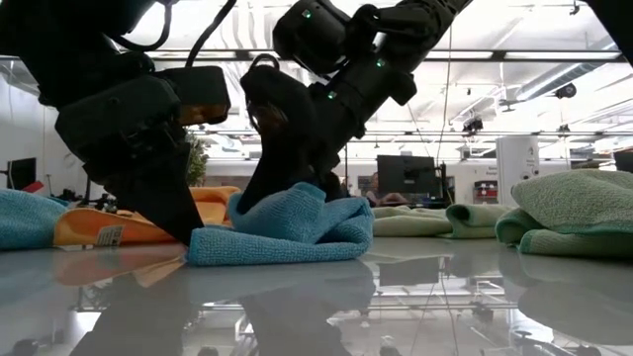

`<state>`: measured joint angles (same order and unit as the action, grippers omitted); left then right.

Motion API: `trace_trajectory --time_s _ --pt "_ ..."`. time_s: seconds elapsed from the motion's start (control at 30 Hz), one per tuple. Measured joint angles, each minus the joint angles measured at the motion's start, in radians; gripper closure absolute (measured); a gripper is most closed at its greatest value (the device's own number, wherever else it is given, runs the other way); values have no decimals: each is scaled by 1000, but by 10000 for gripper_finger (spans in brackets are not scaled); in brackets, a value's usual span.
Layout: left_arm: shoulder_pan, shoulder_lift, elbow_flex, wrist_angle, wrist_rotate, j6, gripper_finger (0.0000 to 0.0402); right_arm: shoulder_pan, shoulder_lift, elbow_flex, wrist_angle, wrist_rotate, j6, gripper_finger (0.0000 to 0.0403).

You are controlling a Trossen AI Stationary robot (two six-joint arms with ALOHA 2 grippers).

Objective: Fold microfiber towels
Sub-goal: Fold the right blue towel

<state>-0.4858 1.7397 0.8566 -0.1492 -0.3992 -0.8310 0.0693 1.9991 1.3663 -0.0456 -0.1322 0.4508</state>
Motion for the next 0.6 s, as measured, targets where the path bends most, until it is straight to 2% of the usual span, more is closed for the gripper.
trace_trajectory --time_s 0.3,0.6 --pt "0 0 0 3 0 0 398 12 0 0 -1 -6 -51 390" --pt "0 0 0 4 0 0 398 11 0 0 -1 -6 2 388"
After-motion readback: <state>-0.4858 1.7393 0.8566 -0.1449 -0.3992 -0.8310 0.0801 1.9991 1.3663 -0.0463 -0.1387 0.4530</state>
